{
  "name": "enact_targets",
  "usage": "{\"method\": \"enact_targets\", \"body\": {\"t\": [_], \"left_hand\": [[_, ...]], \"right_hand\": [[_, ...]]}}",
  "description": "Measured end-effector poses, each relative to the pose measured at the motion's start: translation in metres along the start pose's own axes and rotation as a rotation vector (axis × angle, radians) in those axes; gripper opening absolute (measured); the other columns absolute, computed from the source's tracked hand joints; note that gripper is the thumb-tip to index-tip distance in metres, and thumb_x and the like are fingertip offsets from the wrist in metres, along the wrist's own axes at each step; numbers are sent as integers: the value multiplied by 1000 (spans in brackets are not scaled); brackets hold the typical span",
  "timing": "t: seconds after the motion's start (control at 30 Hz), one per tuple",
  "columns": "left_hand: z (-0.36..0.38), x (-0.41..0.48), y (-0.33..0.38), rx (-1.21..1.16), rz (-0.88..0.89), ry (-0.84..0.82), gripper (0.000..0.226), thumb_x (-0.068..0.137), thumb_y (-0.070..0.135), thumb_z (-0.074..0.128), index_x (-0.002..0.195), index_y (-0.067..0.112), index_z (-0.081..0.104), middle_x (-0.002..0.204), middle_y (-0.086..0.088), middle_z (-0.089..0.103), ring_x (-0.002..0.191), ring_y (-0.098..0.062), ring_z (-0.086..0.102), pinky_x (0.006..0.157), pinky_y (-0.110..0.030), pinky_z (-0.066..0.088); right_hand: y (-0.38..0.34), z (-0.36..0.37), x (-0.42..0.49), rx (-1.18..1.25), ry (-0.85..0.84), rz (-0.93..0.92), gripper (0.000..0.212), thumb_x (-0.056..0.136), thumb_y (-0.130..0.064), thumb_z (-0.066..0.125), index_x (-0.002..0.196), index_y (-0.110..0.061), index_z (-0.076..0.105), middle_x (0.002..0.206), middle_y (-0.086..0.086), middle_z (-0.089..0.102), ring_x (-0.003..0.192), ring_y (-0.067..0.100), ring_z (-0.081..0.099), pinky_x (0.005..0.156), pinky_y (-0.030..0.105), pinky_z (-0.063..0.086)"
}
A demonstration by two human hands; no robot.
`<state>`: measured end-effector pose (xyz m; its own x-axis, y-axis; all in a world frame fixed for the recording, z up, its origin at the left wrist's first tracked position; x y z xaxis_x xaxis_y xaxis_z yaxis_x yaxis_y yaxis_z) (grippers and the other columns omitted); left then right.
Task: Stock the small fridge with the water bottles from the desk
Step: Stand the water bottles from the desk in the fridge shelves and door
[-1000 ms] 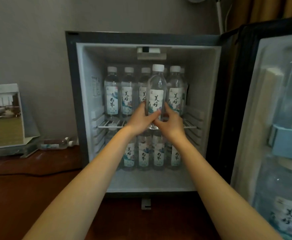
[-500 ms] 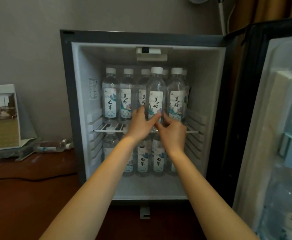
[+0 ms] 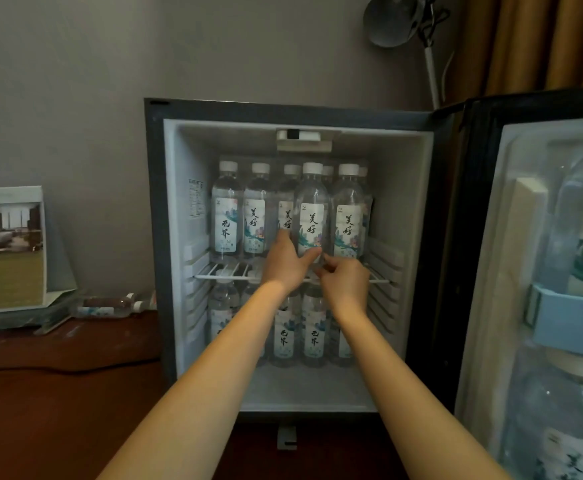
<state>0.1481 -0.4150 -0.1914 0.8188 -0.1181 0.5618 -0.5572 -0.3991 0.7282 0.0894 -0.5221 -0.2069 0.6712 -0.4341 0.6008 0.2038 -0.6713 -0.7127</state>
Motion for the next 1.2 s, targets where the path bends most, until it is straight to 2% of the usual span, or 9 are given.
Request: {"method": "enact_targets", "body": {"t": [0.17, 0.3, 0.47, 0.57, 0.63, 0.8, 1.0, 1.1, 1.2], "left_hand": [[-1, -9, -2, 283, -40, -49, 65, 84, 41, 64, 132, 4, 41, 129, -14, 55, 115, -30, 55, 89, -36, 46], [-7, -25, -5, 369, -49, -62, 62, 86, 42, 62, 133, 8, 41, 128, -14, 55, 114, -30, 55, 91, -40, 48], [-50, -64, -15, 169, 94, 180, 33, 91, 23, 56, 123, 15, 50, 109, -5, 64, 92, -19, 61, 71, -30, 47], [-88, -89, -34, 148, 136, 321, 22, 91, 15, 54, 113, 15, 58, 97, -6, 68, 84, -22, 63, 67, -29, 48], [-115, -103, -52, 185, 125, 400, 18, 90, 12, 54, 106, 14, 62, 91, -7, 68, 82, -27, 63, 65, -31, 47], [-180, -132, -109, 315, 22, 523, 16, 90, 12, 54, 104, 13, 61, 90, -7, 68, 85, -27, 62, 67, -32, 45], [-245, -157, -188, 368, -189, 595, 16, 91, 13, 51, 104, 15, 60, 82, 3, 61, 82, -26, 60, 66, -29, 38], [-265, -166, -226, 384, -300, 594, 16, 91, 15, 51, 106, 17, 59, 83, 7, 57, 82, -22, 58, 67, -29, 37], [-276, -172, -260, 374, -373, 584, 18, 90, 14, 52, 106, 18, 58, 83, 8, 57, 81, -20, 58, 68, -30, 40]], "right_hand": [[-1, -4, -5, 13, -96, 56, 36, 85, 1, 56, 119, -8, 63, 115, 12, 67, 109, 22, 61, 83, 16, 39], [-13, -13, -19, 120, -66, 4, 37, 80, 6, 55, 115, 0, 64, 112, 18, 67, 107, 26, 62, 95, 29, 46], [-32, 4, -40, 181, -149, -29, 27, 82, -1, 58, 104, -8, 71, 101, 9, 72, 94, 19, 65, 86, 30, 51], [-45, 36, -62, 253, -271, -20, 25, 83, -1, 55, 101, -6, 71, 93, 14, 72, 87, 25, 67, 84, 41, 54], [-52, 63, -81, 286, -376, -4, 28, 82, 3, 51, 101, -3, 70, 89, 16, 71, 80, 25, 67, 77, 37, 56], [-64, 135, -134, 268, -627, 21, 27, 87, 2, 46, 103, -3, 67, 82, 11, 66, 63, 12, 58, 56, 16, 47], [-86, 207, -176, 202, -780, -80, 22, 91, -10, 50, 99, -16, 70, 81, 4, 70, 75, 22, 68, 71, 34, 57], [-92, 238, -186, 173, -841, -109, 23, 91, -12, 49, 98, -19, 70, 76, -5, 66, 73, 15, 67, 60, 25, 54], [-91, 269, -193, 142, -896, -110, 24, 91, -11, 49, 100, -17, 70, 86, 0, 69, 72, 10, 64, 64, 22, 52]]}}
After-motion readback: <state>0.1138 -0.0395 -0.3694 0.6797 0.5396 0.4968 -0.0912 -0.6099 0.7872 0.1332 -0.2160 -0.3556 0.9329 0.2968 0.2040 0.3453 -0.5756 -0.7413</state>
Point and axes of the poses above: each hand's wrist, its own x-axis towards the middle knuckle, its own z-axis out of the palm, y = z × x, the point moved 6 cm from there along x, towards the middle knuckle
